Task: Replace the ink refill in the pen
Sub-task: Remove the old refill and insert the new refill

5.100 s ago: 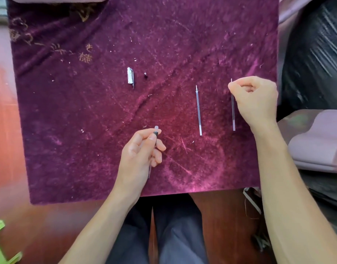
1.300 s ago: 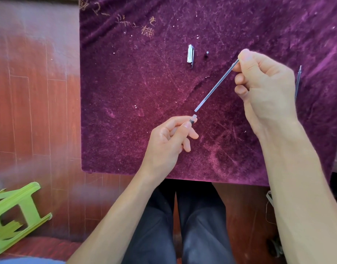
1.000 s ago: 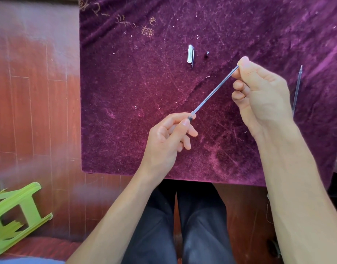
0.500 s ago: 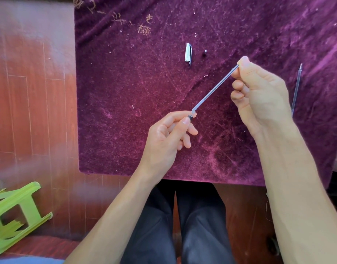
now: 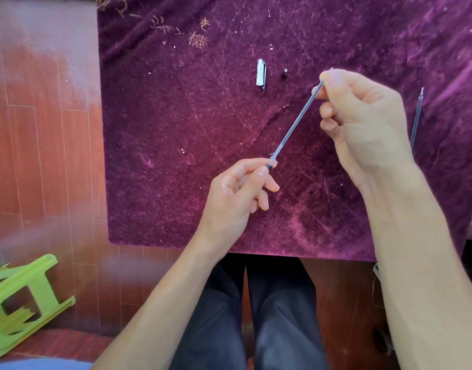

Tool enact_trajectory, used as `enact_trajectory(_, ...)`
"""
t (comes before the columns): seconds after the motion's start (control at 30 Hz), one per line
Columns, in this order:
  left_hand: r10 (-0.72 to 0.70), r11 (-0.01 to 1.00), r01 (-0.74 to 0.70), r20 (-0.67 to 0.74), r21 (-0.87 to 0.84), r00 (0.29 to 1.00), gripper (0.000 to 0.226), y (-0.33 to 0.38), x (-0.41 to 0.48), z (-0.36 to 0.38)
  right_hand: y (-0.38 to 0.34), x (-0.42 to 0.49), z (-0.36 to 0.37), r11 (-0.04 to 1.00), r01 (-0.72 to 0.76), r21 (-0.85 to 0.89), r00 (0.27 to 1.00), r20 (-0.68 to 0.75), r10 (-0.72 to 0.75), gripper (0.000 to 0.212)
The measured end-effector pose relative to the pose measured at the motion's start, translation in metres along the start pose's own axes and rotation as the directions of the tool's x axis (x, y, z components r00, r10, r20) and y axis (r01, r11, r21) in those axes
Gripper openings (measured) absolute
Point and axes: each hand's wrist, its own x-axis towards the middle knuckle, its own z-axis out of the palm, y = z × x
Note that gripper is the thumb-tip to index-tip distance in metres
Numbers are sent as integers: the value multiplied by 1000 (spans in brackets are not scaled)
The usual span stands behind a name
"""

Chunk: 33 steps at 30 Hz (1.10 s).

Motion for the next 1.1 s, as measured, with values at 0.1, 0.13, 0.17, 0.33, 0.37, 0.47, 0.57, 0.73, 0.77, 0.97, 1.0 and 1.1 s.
enact_trajectory(0.1,-12,1000,12,-3,-21,1000,22,1,0,1,2,-1,2,999,21,-47,999,32,-19,12)
enact_trajectory(0.13,-16,999,15,-5,-29,1000,23,1,1,2,4,-2,2,998,24,-60,999,36,-22,11)
enact_trajectory(0.17,-19,999,19,-8,-36,1000,23,2,1,2,5,-2,2,997,25,-68,999,37,-23,10)
enact_trajectory(0.33,-29,998,28,-14,-50,999,23,2,3,3,10,-5,4,992,38,-118,998,58,-31,11)
enact_trajectory(0.37,-29,998,28,-14,-57,999,23,2,3,3,11,-6,5,991,40,-131,997,66,-31,11)
enact_trajectory(0.47,-31,995,30,-9,-99,999,24,3,3,3,15,-9,7,986,42,-161,995,94,-27,11)
enact_trajectory(0.57,-50,985,51,10,-165,999,26,3,3,3,20,-13,9,978,42,-205,991,133,-15,12)
enact_trajectory(0.73,-62,973,64,15,-221,998,28,2,2,4,31,-21,13,963,38,-269,983,185,13,13)
enact_trajectory(0.77,-62,972,63,11,-225,998,29,2,2,3,33,-23,14,962,34,-271,981,195,20,13)
enact_trajectory(0.97,-67,966,64,0,-251,998,28,0,2,2,40,-32,15,961,10,-275,970,238,58,15)
enact_trajectory(1.0,-65,964,63,-1,-258,998,28,0,2,2,41,-33,15,961,7,-278,968,245,63,16)
enact_trajectory(1.1,-63,957,59,-6,-284,998,28,0,3,3,43,-36,15,959,-5,-283,962,259,82,17)
